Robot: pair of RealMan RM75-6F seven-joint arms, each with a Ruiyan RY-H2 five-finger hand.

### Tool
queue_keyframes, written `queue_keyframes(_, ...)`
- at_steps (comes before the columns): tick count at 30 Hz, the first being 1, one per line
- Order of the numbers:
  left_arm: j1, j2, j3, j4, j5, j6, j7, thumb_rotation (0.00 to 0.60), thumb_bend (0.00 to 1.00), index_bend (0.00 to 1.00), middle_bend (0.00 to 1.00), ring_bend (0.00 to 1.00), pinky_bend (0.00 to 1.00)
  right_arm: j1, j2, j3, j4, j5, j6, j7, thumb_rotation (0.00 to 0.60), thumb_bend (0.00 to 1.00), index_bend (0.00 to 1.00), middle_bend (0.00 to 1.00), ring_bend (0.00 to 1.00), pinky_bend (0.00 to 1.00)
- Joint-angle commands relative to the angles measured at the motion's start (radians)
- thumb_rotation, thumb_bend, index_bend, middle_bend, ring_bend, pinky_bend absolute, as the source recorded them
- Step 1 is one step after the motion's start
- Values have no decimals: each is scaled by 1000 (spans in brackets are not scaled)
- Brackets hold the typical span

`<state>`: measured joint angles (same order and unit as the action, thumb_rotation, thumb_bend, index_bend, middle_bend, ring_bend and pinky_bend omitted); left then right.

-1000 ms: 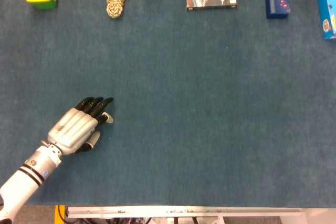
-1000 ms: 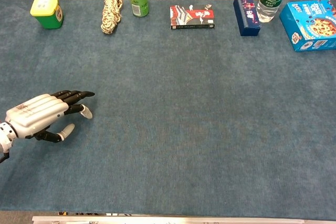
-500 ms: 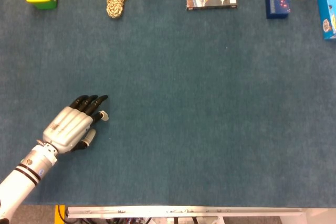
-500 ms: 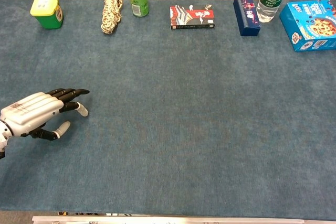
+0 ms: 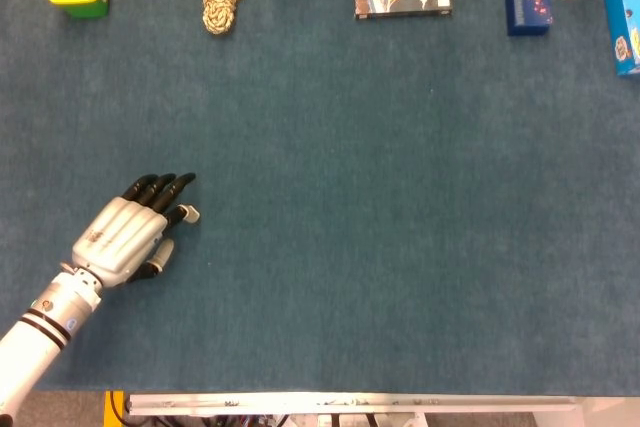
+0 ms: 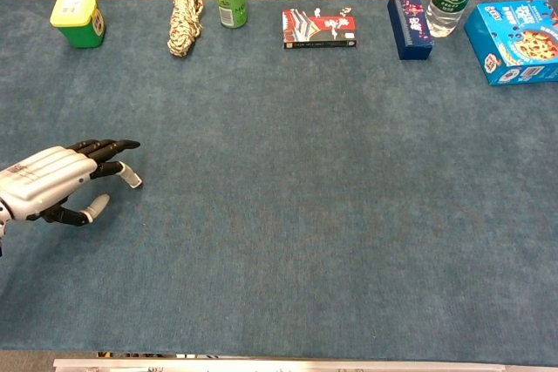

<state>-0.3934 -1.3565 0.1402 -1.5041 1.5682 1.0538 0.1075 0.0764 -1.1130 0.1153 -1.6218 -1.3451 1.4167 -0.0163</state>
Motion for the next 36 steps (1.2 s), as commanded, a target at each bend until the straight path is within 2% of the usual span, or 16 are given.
queue_keyframes(1, 0, 2, -1, 0, -1, 1, 1, 600, 586, 270, 0, 0, 72, 0, 0, 0, 0, 0, -1, 0, 600, 254, 367, 438, 359, 459)
queue_keyframes(10, 6, 20, -4, -29, 6, 23, 8, 600, 586, 270, 0, 0, 72, 1, 0, 0, -3, -3, 1, -1, 600, 254, 368, 438, 359, 459)
queue_keyframes(18, 37, 86, -20, -95, -6, 97, 21, 600, 586, 269, 0, 0, 72, -4, 13, 3, -18, -9, 17, -8, 600, 254, 367, 438, 359, 459)
queue_keyframes(26, 104, 174, -92, -192, -171, 195, 124, 600, 586, 261, 0, 0, 72, -4, 17, 6, -29, -8, 21, -14, 600, 254, 367, 438, 359, 459)
queue_keyframes(36, 155, 260, -148, -270, -293, 272, 179, 600, 585, 261, 0, 0, 74, -5, 21, 8, -42, 3, 21, -28, 600, 254, 367, 438, 359, 459)
